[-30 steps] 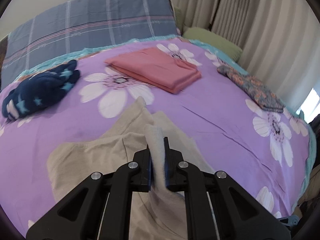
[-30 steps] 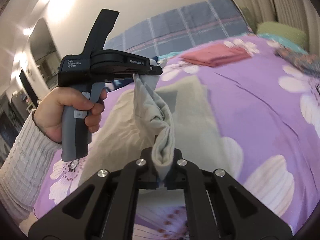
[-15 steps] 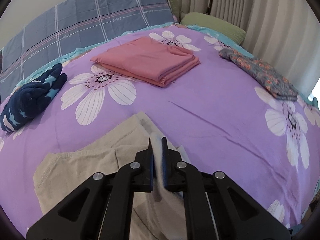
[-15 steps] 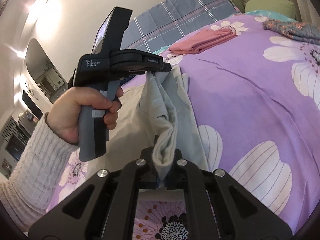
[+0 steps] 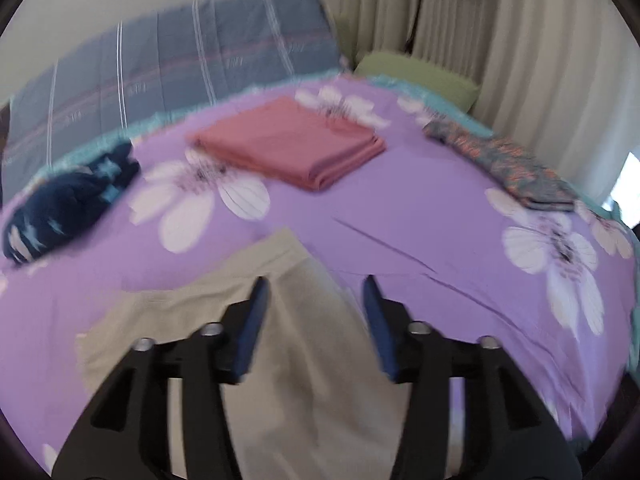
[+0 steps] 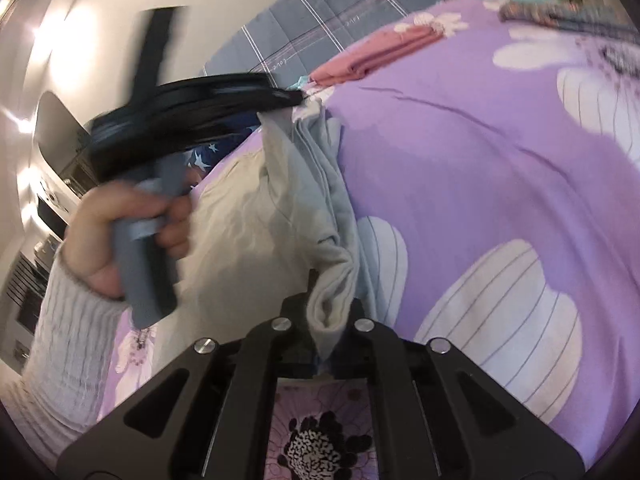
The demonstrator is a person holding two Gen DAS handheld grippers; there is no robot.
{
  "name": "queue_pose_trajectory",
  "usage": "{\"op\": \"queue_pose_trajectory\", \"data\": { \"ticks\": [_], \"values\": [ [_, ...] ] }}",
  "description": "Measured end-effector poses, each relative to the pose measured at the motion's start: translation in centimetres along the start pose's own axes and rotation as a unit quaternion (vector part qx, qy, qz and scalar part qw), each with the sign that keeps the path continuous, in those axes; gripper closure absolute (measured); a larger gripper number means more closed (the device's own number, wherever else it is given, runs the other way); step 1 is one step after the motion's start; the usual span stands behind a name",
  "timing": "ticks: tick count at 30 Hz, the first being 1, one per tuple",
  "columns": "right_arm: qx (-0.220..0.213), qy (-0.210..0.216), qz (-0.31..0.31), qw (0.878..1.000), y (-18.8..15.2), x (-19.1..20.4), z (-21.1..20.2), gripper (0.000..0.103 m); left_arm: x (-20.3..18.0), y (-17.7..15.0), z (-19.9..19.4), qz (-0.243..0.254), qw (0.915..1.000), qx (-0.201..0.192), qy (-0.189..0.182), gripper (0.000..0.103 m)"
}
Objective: Fold small clothes
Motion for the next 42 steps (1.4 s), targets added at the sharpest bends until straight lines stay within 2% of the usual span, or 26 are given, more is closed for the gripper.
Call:
{"op": "queue_pose_trajectory", "data": {
  "ticks": [2,5,9,12,14,16,17,19,22,25,29,31,32,35,37,39,40,42],
  "values": [
    [0.0,-0.002,-0.005,1.0,-0.1,0.1,0.0,0.1,0.4,-0.7,-2.9,0.02,0.9997,-0.015,0.008,0.038],
    [-0.001,0.0,-0.005,1.0,-0.4,0.2,-0.2,0.1,1.8,-3.7,-7.2,0.038,0.9987,-0.021,0.027,0.029],
    [0.001,-0.002,-0.004,1.0,-0.3,0.1,-0.3,0.1,3.2,-11.2,-11.1,0.016,0.9993,0.021,0.028,0.029],
    [0.003,-0.008,-0.009,1.0,0.1,0.3,-0.1,0.1,3.3,-15.5,-13.2,0.003,0.9987,0.039,0.033,0.029],
    [0.004,-0.007,-0.007,1.0,0.5,0.4,-0.1,0.1,2.8,-17.4,-14.1,-0.004,0.9986,0.049,0.022,0.028],
    [0.004,-0.005,-0.001,1.0,1.0,0.7,-0.3,0.1,1.6,-19.1,-14.6,-0.007,0.9982,0.06,-0.007,0.027],
    [0.0,-0.001,-0.001,1.0,1.5,1.2,-0.6,0.1,1.2,-19.6,-14.7,-0.005,0.998,0.061,-0.016,0.027],
    [-0.009,0.006,-0.007,1.0,2.3,2.1,-1.1,0.1,0.9,-20.5,-14.7,0.006,0.9978,0.066,-0.007,0.026],
    [-0.024,0.021,-0.017,0.999,3.6,3.8,-2.2,0.1,2.2,-20.9,-14.2,0.002,0.9971,0.067,0.034,0.026],
    [-0.036,0.011,-0.033,0.999,4.5,4.5,-2.8,0.1,4.2,-20.6,-14.5,-0.025,0.9959,0.055,0.067,0.026],
    [-0.009,-0.019,-0.02,1.0,3.3,2.3,-1.5,0.1,6.4,-21.1,-14.9,-0.043,0.993,0.056,0.095,0.026],
    [0.02,-0.047,-0.014,0.999,1.6,0.3,-0.2,0.096,6.6,-21.7,-15.0,-0.048,0.9926,0.059,0.094,0.024],
    [0.028,-0.059,-0.011,0.998,1.1,-0.5,0.1,0.091,6.6,-21.8,-15.1,-0.049,0.9925,0.061,0.094,0.024],
    [0.025,-0.064,0.001,0.998,0.6,-2.0,-0.4,0.088,6.2,-22.2,-15.8,-0.041,0.9925,0.067,0.094,0.025],
    [0.003,-0.078,-0.017,0.997,1.7,-1.9,-1.6,0.083,5.5,-22.1,-16.5,-0.036,0.994,0.075,0.07,0.04],
    [-0.02,-0.082,-0.045,0.995,3.1,-1.1,-2.7,0.083,4.3,-21.5,-17.6,-0.046,0.9961,0.074,0.016,0.08],
    [-0.024,-0.077,-0.053,0.995,3.4,-0.7,-2.9,0.083,3.7,-20.6,-18.5,-0.053,0.9964,0.065,-0.015,0.085],
    [-0.026,-0.066,-0.071,0.995,4.1,0.3,-2.9,0.083,3.1,-18.2,-19.7,-0.039,0.9982,0.03,-0.034,0.086]
  ]
}}
Point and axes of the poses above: each gripper's, at about its wrist camera, not at the fingertips, and z roughly the way its jaws point, x to its left, y to its top, the point moved 10 cm from there along z, roughly the way its jaws point, and after that the axes turned 5 degrees about -x, right-handed, at the moved point
